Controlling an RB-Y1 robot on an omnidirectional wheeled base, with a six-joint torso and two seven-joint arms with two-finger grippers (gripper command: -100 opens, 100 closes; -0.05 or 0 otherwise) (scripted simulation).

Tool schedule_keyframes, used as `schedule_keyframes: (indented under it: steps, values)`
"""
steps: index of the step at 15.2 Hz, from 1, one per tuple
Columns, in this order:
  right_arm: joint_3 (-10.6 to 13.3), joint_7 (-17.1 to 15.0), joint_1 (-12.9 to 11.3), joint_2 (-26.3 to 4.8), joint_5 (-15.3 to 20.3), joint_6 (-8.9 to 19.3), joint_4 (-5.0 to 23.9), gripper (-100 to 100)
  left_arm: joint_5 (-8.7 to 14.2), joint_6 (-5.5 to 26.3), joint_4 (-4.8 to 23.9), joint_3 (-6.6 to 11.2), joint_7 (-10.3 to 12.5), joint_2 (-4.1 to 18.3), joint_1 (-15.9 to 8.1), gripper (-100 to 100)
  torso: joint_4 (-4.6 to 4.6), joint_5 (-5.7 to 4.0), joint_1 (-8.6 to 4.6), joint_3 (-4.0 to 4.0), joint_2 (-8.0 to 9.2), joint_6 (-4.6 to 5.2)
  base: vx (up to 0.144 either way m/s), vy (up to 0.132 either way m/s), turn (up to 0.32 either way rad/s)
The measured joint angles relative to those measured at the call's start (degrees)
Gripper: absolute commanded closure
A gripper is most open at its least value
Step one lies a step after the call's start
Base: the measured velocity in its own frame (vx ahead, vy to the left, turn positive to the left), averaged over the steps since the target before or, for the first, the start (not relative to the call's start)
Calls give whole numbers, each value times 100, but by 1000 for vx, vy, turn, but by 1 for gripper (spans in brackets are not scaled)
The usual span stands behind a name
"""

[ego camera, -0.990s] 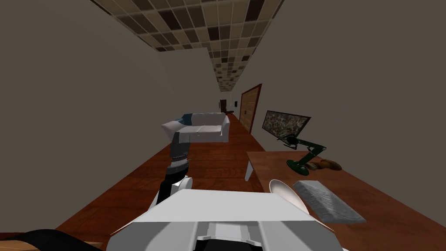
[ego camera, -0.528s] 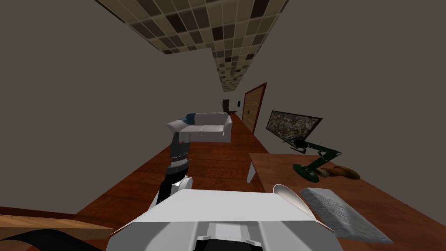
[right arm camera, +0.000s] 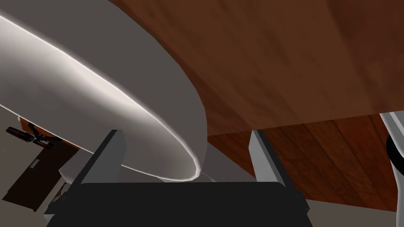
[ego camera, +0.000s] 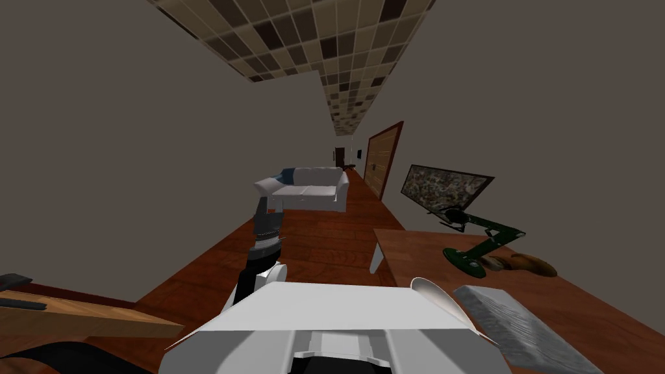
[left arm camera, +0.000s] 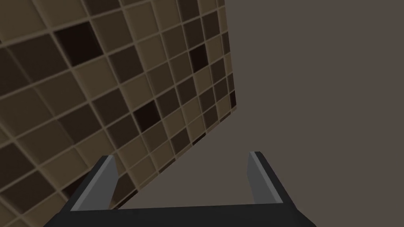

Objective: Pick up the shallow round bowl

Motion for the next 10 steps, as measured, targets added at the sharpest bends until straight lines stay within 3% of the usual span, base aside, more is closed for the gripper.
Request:
schedule_keyframes:
  steps: [5, 10]
  values:
    - [2, -3, 3, 0, -3, -2, -1, 100, 0, 0, 0, 0, 0, 0, 0, 0, 0, -1, -3, -3, -6, -2, 2, 0, -20]
    - [62, -61, 159, -304, 67, 134, -368, 100, 0, 0, 0, 0, 0, 0, 1, 0, 0, 5, 0, -5, -11, 1, 21, -4, -75]
